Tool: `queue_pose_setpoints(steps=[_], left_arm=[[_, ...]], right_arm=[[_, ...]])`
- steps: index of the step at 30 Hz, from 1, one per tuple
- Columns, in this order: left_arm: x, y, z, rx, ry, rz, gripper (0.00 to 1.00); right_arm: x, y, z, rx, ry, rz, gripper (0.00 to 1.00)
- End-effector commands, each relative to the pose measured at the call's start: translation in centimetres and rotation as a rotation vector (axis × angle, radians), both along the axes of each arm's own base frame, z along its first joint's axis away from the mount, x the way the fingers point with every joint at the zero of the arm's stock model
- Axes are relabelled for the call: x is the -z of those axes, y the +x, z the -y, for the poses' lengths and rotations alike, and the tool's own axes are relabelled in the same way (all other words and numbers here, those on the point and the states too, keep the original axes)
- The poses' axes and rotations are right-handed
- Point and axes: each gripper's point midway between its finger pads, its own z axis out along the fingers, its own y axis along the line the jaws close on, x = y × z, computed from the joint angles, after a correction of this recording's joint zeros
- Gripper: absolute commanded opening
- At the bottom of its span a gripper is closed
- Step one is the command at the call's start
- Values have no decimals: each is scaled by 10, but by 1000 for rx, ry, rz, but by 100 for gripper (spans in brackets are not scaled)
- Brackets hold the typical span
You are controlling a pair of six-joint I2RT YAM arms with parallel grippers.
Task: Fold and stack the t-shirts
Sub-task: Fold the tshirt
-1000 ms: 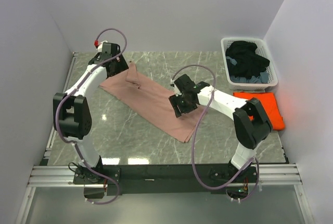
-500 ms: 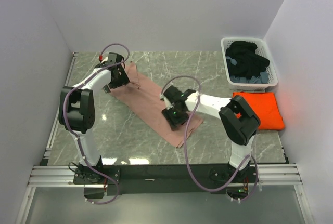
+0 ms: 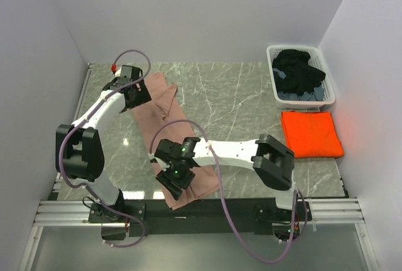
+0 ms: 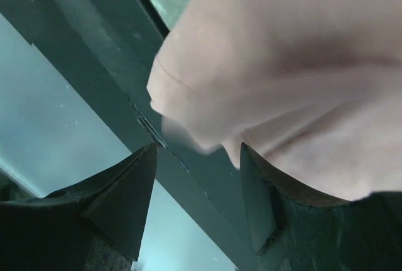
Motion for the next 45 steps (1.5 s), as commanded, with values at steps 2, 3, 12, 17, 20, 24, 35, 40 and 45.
queue_pose_setpoints(steps=[2,3,12,17,20,24,35,40,45], left_arm=[[-3,0,30,78,-87,23,88],[-3,3,37,87,-107,30,88],[29,28,83,123,-116,-11,88],[62,41,90,116,-72,-78,83],[81,45,104,160,-50,-118,80],[92,60,129,233,-23,-120,79],[94,100,210,470,15,-56,84],[52,86,176,342,23,-13,88],[23,65,134,220,-97,10,95]], right_arm=[[-48,46,19,190,80,179,64],[-61,64,26,248,117,246,64],[-56,134,122,627,212,298,63],[-48,144,143,677,218,306,63],[-46,145,146,689,230,292,63],[-41,145,145,682,235,272,63],[-42,140,133,589,273,261,60],[-57,124,94,389,291,318,58],[-62,103,37,172,309,343,54]])
